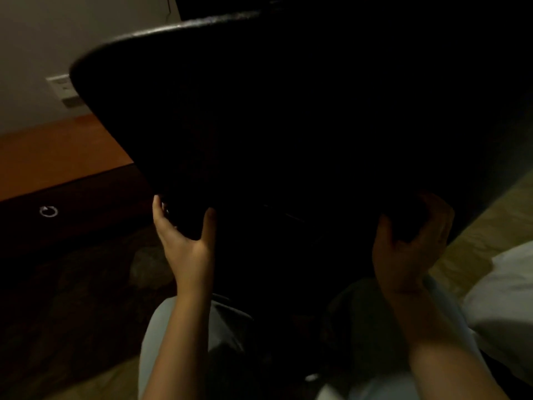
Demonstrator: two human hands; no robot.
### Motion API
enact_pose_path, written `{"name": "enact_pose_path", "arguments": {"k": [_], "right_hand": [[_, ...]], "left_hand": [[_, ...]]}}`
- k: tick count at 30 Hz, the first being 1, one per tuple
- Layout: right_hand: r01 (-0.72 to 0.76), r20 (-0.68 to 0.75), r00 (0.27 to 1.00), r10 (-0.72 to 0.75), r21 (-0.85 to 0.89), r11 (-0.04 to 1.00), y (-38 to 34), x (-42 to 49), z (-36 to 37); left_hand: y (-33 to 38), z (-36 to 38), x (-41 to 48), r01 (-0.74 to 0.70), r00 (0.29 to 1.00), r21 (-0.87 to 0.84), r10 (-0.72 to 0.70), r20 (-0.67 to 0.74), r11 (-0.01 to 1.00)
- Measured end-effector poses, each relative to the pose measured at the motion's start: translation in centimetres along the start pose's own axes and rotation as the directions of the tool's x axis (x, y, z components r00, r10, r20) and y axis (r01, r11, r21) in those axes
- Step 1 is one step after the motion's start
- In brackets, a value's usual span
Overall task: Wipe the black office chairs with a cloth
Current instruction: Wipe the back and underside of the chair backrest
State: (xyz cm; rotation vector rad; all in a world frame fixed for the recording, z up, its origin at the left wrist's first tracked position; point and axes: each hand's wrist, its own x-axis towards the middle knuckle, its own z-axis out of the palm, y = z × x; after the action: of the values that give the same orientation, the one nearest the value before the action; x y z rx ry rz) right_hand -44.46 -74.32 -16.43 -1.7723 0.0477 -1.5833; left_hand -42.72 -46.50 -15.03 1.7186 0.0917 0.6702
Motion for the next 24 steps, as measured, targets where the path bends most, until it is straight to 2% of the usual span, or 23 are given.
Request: {"name": "enact_pose_path", "arguments": {"k": [2, 5, 9, 13, 14, 16, 17, 19, 21, 24], "right_hand": [[-0.029, -0.017, 0.999, 0.029, -0.007, 1.000, -0.2, 0.1, -0.2], [0.013, 0.013, 1.000, -0.013, 0.009, 1.000, -1.5, -0.9, 0.5], [0.105, 0.148, 0.982, -0.117, 0.089, 0.991, -3.3, -3.4, 2.5], [0.269, 0.363, 0.885, -0.291, 0.112, 0.957, -3.3, -5.1, 2.5], [0.235, 0.373, 0.891, -0.259, 0.110, 0.966, -3.2, -4.8, 1.9], [0.056, 0.315, 0.946, -0.071, 0.059, 0.997, -2.7, -2.8, 0.5], [-0.058, 0.252, 0.966, 0.053, 0.014, 0.998, -2.3, -1.3, -0.2], [-0.245, 0.115, 0.961, 0.250, -0.054, 0.968, -0.9, 2.2, -1.5], [-0.336, 0.047, 0.939, 0.339, -0.071, 0.939, 0.3, 4.7, -2.0], [-0.419, 0.056, 0.907, 0.418, -0.004, 0.908, 0.2, 5.3, -1.3]], "left_hand": [[0.3, -0.6, 0.5, 0.036, 0.999, 0.068, -0.037, 0.014, 0.997], [0.8, -1.5, 0.9, 0.049, 0.998, 0.122, -0.053, 0.028, 0.991], [1.7, -1.8, -0.1, 0.051, 0.996, 0.134, -0.060, 0.065, 0.990], [2.3, -1.6, -0.4, -0.037, 0.990, 0.162, 0.014, 0.142, 0.986], [2.5, -1.4, -0.4, -0.075, 0.986, 0.174, 0.047, 0.161, 0.982], [3.0, -0.7, -0.9, -0.135, 0.975, 0.171, 0.100, 0.197, 0.976], [3.3, -0.2, -1.3, -0.147, 0.972, 0.165, 0.111, 0.209, 0.975], [3.9, 0.7, -2.2, -0.124, 0.967, 0.111, 0.095, 0.234, 0.986], [4.2, 1.5, -3.0, -0.100, 0.961, 0.052, 0.083, 0.262, 0.994], [4.4, 2.4, -3.6, -0.135, 0.956, 0.068, 0.112, 0.270, 0.989]]}}
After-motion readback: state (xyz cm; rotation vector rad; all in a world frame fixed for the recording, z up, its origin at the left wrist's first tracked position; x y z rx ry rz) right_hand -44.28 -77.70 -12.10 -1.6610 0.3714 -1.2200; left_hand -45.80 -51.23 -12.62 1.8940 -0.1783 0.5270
